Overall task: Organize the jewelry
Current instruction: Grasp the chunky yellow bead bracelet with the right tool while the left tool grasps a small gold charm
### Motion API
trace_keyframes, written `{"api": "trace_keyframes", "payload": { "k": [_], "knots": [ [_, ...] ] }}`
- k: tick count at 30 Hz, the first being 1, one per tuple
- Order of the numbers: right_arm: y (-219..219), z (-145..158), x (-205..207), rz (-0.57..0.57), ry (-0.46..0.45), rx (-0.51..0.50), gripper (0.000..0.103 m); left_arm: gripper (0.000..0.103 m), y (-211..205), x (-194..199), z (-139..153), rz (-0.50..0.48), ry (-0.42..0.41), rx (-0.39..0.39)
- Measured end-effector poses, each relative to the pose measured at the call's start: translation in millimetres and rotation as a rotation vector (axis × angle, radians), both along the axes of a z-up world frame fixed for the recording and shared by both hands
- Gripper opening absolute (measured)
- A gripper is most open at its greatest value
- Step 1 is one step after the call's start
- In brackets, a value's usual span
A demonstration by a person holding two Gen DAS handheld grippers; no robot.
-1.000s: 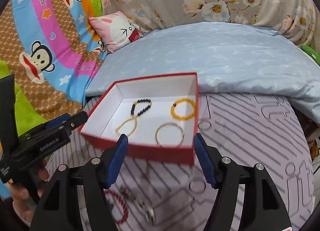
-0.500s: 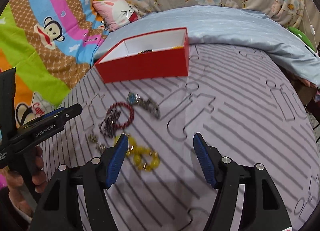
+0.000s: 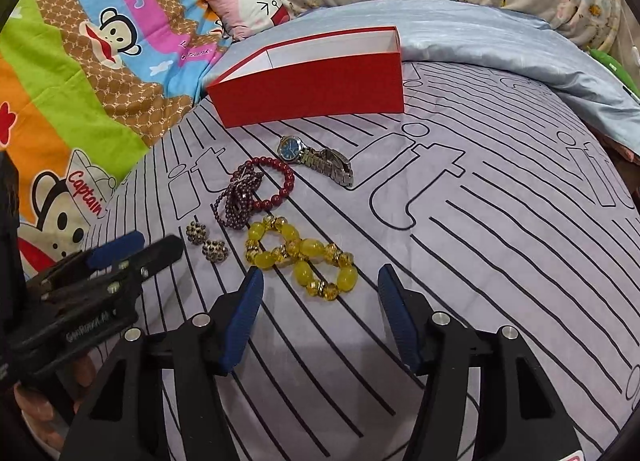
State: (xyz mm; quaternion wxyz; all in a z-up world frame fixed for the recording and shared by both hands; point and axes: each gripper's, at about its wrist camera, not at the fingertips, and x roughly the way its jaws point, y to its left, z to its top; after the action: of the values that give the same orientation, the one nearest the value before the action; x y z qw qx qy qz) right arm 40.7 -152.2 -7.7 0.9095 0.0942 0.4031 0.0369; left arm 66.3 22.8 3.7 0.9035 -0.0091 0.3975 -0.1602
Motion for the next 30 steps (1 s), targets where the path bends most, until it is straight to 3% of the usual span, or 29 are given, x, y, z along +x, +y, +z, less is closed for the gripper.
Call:
{"api": "trace_keyframes", "payload": {
  "k": [5, 14, 20, 30],
  "knots": [
    [1.1, -3.0, 14.7, -0.001, 0.017, -0.003, 0.048, 0.062, 2.4, 2.8, -3.8, 0.013, 0.030, -0.019],
    [9.0, -4.2, 20.6, 0.023, 0.025, -0.039, 0.043, 0.062, 3.9, 4.8, -7.7, 0.028, 0.052, -0.031],
    [5.0, -6.0, 12.3, 0.017, 0.027, -0.010, 0.018, 0.062, 3.5, 4.6, -7.4, 0.028, 0.052, -0.029],
    [-2.3, -5.2, -10.7, -0.020, 0.009, 0.045, 0.010, 0.060, -4.8, 8.4, -7.9, -0.004, 0.047, -0.001]
  ]
}}
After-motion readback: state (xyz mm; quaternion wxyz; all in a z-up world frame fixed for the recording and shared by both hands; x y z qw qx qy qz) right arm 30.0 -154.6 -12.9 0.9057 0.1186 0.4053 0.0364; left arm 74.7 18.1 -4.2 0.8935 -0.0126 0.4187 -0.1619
